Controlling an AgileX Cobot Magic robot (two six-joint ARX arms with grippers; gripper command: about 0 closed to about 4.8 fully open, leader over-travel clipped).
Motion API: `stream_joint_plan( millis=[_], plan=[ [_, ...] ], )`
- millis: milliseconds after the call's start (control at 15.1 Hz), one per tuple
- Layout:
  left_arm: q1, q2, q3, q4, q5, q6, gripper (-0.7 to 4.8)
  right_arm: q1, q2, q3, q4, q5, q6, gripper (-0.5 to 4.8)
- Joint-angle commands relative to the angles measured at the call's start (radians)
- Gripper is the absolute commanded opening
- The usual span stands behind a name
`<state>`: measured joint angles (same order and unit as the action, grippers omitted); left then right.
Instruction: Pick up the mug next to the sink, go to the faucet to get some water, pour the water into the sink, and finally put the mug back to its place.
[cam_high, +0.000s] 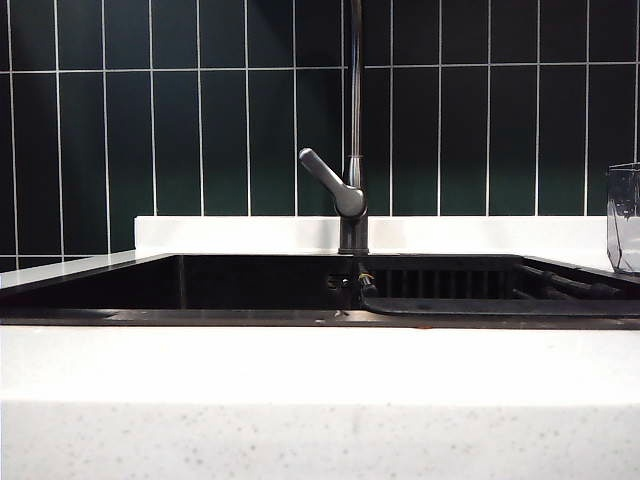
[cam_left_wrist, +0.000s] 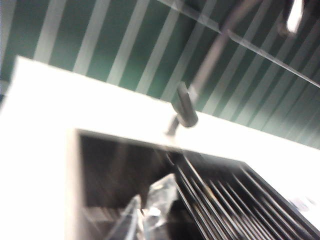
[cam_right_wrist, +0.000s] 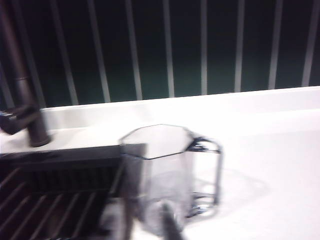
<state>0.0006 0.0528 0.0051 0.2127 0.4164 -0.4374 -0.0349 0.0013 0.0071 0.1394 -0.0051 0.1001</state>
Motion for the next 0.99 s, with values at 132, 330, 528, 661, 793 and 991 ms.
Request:
stream_joint_plan(
  millis=[132,330,528,661,793,991],
  plan=[
    [-0.002,0.187,0.020,0.237,0.174,-0.098,1.87,-0.002,0.002,0.001,0.018,0.077,-0.005,1.19],
    [-0.003,0.375,0.146,0.301,0.252,-0.093,1.87,-0.033,0.011,0.034,0.015,0.100,-0.006,1.18],
    [-0.045,0.612,0.301,0.332,0.327,-0.002,1.87,-0.049,0.131,0.111,0.014,0.078,-0.011,1.17],
    [-0.090,0.788,0.409,0.390,0.412,0.040,1.87,-0.048,0.304,0.211,0.015,0.064,-0.067,1.18],
    [-0.090,0.939,0.515,0.430,0.490,0.079,1.87,-0.054,0.505,0.307,0.040,0.058,-0.130,1.49],
    [-0.090,1.088,0.589,0.485,0.571,0.255,1.87,-0.169,0.700,0.321,0.168,-0.111,0.005,1.63]
  ],
)
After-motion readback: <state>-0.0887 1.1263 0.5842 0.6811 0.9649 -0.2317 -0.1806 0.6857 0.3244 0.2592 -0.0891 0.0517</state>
